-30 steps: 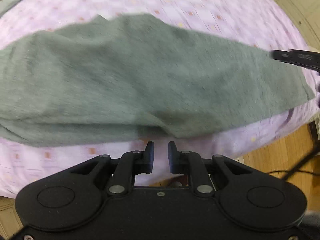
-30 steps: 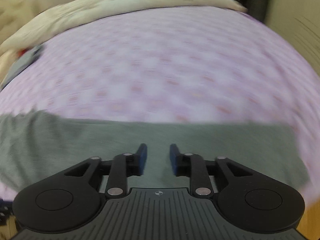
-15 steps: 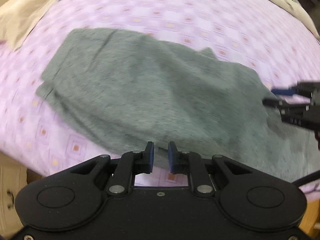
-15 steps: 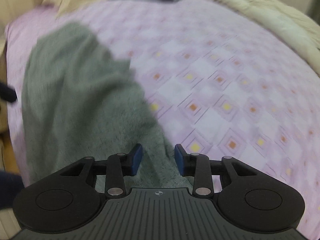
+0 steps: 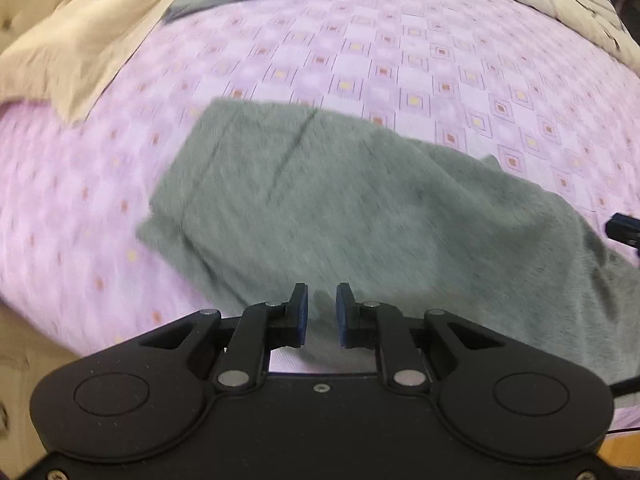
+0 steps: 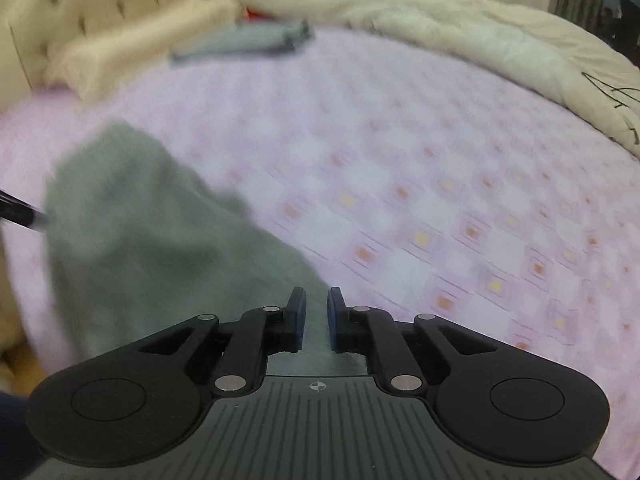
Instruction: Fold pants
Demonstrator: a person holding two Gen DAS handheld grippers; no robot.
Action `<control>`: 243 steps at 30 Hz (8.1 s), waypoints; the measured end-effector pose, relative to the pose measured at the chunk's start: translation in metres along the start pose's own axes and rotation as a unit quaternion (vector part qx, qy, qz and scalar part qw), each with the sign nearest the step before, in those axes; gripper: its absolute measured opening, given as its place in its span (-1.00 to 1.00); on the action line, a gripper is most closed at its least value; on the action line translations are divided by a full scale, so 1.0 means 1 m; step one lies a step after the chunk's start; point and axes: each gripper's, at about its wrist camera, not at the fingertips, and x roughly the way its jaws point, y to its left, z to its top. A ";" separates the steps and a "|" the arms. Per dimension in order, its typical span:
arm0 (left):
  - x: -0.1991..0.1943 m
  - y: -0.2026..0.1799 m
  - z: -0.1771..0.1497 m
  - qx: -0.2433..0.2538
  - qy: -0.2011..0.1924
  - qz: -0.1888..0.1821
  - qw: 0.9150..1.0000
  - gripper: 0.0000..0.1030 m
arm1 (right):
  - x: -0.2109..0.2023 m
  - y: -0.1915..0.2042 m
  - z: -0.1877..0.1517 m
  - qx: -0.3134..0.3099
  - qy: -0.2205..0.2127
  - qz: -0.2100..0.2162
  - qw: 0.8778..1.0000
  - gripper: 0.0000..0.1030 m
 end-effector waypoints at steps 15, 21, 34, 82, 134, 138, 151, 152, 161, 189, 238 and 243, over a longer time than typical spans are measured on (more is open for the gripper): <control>0.084 0.092 0.034 0.083 0.110 -0.029 0.990 -0.42 | 0.043 0.216 0.012 -0.211 0.064 0.077 0.972 -0.40; 0.082 0.106 0.032 0.087 0.120 -0.055 0.987 -0.44 | 0.075 0.249 0.009 -0.287 0.086 0.028 0.954 -0.41; 0.029 0.155 0.063 0.089 0.039 -0.072 0.993 -0.45 | 0.033 0.201 0.036 -0.039 0.056 0.112 0.991 -0.86; 0.078 0.085 0.080 0.151 0.069 -0.109 0.980 -0.45 | 0.079 0.277 0.019 -0.216 0.140 0.066 0.964 -0.86; 0.099 0.049 0.086 0.205 0.062 -0.129 0.968 -0.50 | 0.097 0.080 0.073 0.232 0.102 -0.006 0.967 -0.59; 0.094 0.045 0.083 0.212 0.054 -0.127 0.967 -0.50 | 0.100 0.068 0.077 0.266 0.102 0.003 0.959 -0.55; 0.097 0.045 0.085 0.207 0.053 -0.132 0.968 -0.50 | 0.118 0.035 0.078 0.329 0.113 0.030 0.937 -0.91; 0.096 0.045 0.085 0.206 0.052 -0.132 0.968 -0.49 | 0.117 0.039 0.083 0.312 0.107 0.024 0.944 -0.91; 0.093 0.041 0.073 0.215 0.026 -0.114 0.970 -0.48 | 0.131 0.076 0.125 0.188 0.047 -0.042 0.980 -0.85; 0.031 -0.112 0.034 0.148 0.045 -0.126 0.980 -0.62 | -0.120 -0.122 -0.155 0.405 0.001 -0.305 0.862 -0.21; 0.033 -0.230 -0.019 0.168 0.018 -0.081 0.982 -0.60 | -0.161 -0.276 -0.253 0.375 0.094 -0.270 0.882 -0.78; 0.066 -0.221 0.008 0.144 0.022 -0.061 0.987 -0.59 | -0.193 -0.266 -0.250 0.399 0.060 -0.318 0.858 -0.42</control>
